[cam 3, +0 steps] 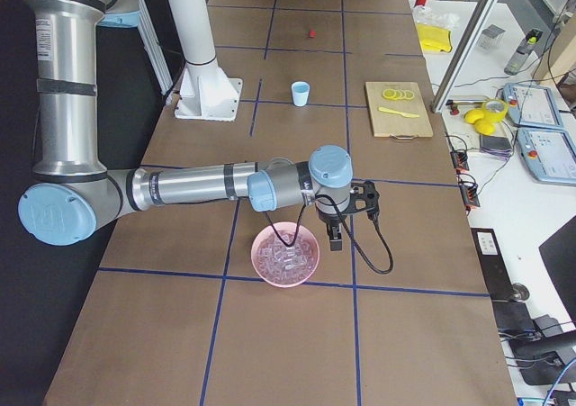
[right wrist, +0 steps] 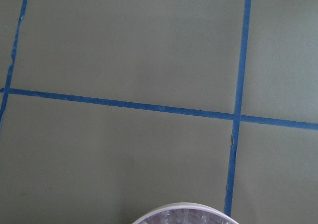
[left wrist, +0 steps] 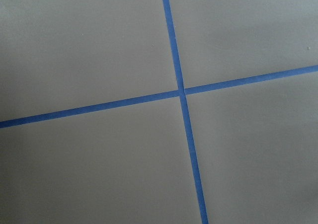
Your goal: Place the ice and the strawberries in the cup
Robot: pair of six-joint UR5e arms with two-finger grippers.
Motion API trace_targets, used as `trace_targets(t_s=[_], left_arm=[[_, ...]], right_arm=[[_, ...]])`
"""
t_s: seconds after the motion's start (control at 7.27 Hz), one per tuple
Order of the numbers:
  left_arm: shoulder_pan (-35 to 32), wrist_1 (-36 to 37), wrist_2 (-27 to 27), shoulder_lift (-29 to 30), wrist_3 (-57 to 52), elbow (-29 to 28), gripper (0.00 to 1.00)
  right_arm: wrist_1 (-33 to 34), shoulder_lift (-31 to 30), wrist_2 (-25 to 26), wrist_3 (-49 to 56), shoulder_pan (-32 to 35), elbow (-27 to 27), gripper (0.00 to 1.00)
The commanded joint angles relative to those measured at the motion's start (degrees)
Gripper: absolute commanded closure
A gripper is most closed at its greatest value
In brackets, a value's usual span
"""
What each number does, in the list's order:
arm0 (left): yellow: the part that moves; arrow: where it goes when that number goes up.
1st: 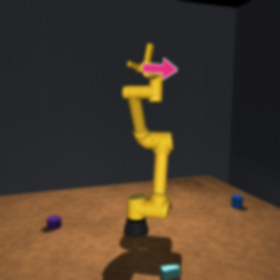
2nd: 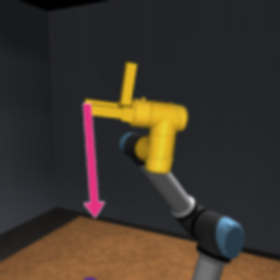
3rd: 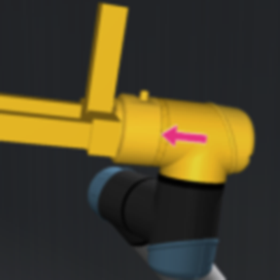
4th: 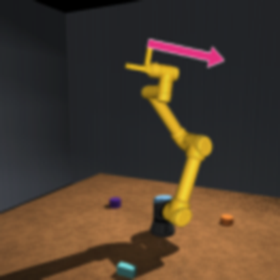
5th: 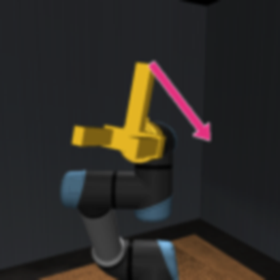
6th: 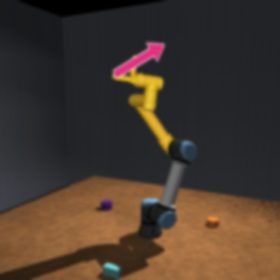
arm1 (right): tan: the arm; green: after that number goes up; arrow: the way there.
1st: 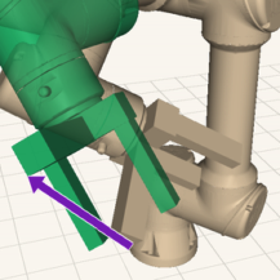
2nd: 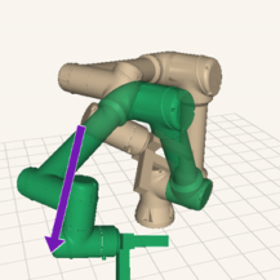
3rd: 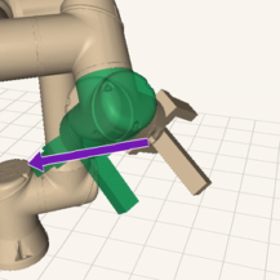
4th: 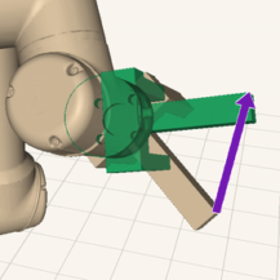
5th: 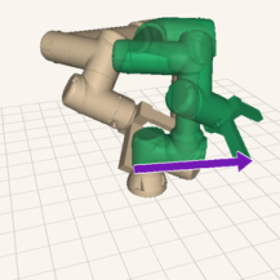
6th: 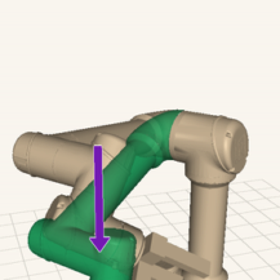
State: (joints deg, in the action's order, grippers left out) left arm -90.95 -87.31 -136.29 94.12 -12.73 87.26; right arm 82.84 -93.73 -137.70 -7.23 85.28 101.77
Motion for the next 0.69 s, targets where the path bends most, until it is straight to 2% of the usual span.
trace_targets(t_s=[0.0,0.55], left_arm=[[1.04,-0.05,-0.46,-0.34,-0.10,0.10,0.00],[0.95,-1.36,-0.73,-0.78,-0.27,1.33,0.00]], right_arm=[[-0.30,-2.93,6.44,2.37,-4.75,2.81,0.01],[-0.57,-4.79,5.07,2.04,-8.45,2.74,0.14]])
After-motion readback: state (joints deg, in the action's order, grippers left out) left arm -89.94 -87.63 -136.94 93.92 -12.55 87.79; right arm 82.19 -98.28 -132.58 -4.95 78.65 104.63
